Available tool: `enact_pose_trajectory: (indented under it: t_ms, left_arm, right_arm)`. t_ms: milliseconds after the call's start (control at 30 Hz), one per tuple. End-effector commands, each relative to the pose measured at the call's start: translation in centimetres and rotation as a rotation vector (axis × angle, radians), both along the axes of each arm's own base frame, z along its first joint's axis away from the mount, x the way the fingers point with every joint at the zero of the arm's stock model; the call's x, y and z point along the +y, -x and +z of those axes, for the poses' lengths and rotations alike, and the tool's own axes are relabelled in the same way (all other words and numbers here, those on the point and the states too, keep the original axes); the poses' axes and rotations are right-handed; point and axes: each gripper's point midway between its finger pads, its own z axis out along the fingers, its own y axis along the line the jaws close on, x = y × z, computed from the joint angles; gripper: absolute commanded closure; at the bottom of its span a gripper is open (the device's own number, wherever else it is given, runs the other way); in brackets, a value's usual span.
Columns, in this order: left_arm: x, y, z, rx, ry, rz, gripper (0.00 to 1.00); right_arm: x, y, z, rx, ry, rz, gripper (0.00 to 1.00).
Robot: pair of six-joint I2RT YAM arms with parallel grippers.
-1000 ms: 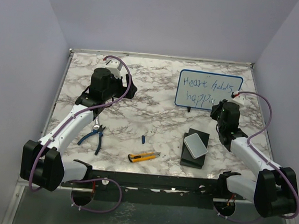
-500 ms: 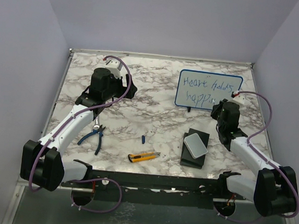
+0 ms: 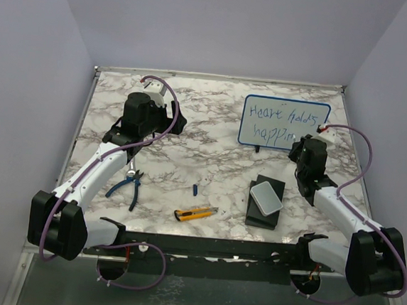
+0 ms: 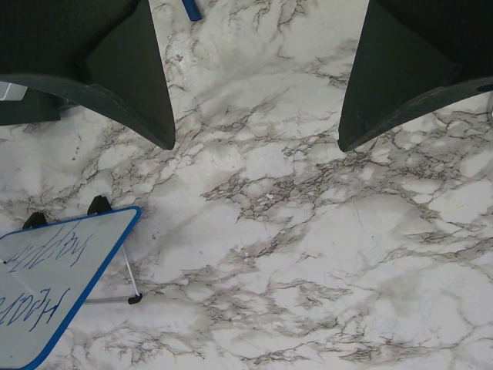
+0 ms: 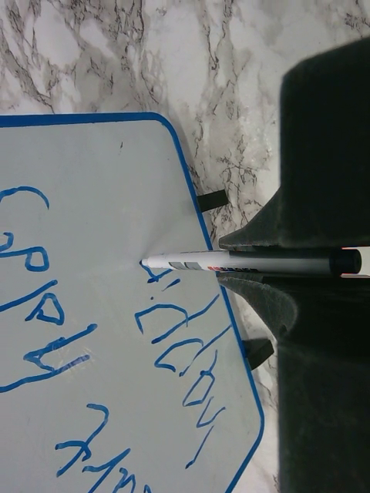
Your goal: Write a sentence on the whiteboard
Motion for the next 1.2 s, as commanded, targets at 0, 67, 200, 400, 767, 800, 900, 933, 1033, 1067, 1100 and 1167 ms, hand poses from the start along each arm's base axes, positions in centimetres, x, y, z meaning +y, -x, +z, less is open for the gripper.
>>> enact_pose_trajectory:
  t_ms: [0, 67, 200, 400, 767, 800, 900, 933, 1033, 1067, 1100, 1167]
  left_arm:
    - [0.3, 0.1, 0.3, -0.018, 0.002, 0.009, 0.12]
    - [0.3, 0.1, 0.3, -0.018, 0.002, 0.008, 0.12]
    - [0.4, 0.1, 0.3, -0.018, 0.001, 0.009, 0.13]
    - [0.4, 0.1, 0.3, -0.018, 0.001, 0.01, 0.12]
    - [0.4, 0.1, 0.4, -0.02, 0.003, 0.01, 0.13]
    - [0.4, 0.1, 0.4, -0.021, 0.002, 0.01, 0.12]
    - [0.4, 0.1, 0.4, -0.021, 0.002, 0.009, 0.12]
    - [0.4, 0.1, 0.4, -0.022, 0.003, 0.008, 0.12]
    - [0.4, 0.1, 0.5, -0.024, 0.003, 0.011, 0.12]
    - [0.4, 0.2, 0.5, -0.025, 0.003, 0.01, 0.12]
    - [0.4, 0.2, 0.5, -0.024, 0.003, 0.009, 0.12]
    - [0.4, 0.2, 0.5, -0.024, 0.004, 0.01, 0.12]
  right_arm:
    - [-0.9, -0.6, 2.1, -0.06, 0.015, -0.045, 1.0]
    - [-0.9, -0.5, 1.9, -0.053, 0.015, -0.043, 0.99]
    - [-0.6, -0.7, 1.2, -0.034, 0.012, -0.03, 0.99]
    - [-0.1, -0.6, 0.0, 0.005, -0.006, -0.012, 1.0]
    - [0.1, 0.1, -1.9, 0.063, -0.024, -0.009, 1.0]
    - [0.1, 0.1, -2.0, 0.066, -0.027, -0.009, 1.0]
    - [0.1, 0.3, -2.4, 0.08, -0.029, -0.012, 0.99]
    - [0.1, 0.3, -2.5, 0.087, -0.03, -0.013, 0.99]
    - [0.1, 0.5, -2.9, 0.096, -0.034, -0.014, 0.99]
    - [0.1, 0.5, -2.9, 0.099, -0.034, -0.016, 0.99]
    - [0.1, 0.6, -3.0, 0.101, -0.036, -0.017, 1.0]
    - [0.1, 0.6, -3.1, 0.105, -0.038, -0.019, 0.99]
